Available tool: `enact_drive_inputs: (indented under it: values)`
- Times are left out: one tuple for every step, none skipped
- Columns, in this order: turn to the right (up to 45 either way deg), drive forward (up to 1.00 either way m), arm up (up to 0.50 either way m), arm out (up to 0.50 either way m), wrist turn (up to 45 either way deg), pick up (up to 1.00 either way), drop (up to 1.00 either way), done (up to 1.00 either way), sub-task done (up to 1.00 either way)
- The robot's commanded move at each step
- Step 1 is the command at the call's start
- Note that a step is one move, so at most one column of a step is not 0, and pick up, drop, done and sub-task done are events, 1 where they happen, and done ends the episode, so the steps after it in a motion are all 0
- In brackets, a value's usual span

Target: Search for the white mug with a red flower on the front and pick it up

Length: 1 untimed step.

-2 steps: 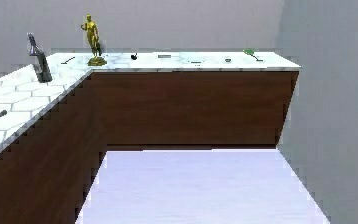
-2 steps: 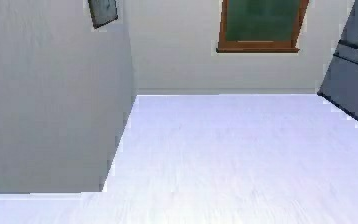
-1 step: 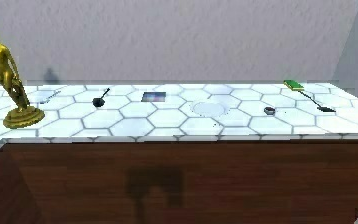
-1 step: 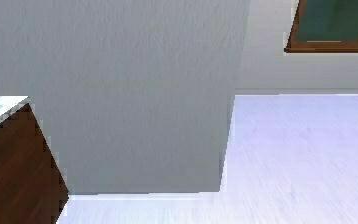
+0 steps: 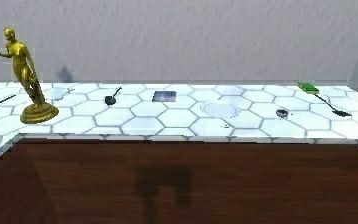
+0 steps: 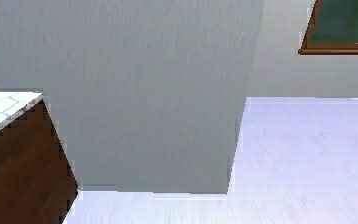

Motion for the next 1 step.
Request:
enact_drive_inputs:
  values:
    - [0.0,0.15,0.00,0.00,0.0,0.00,0.00,0.00,0.00]
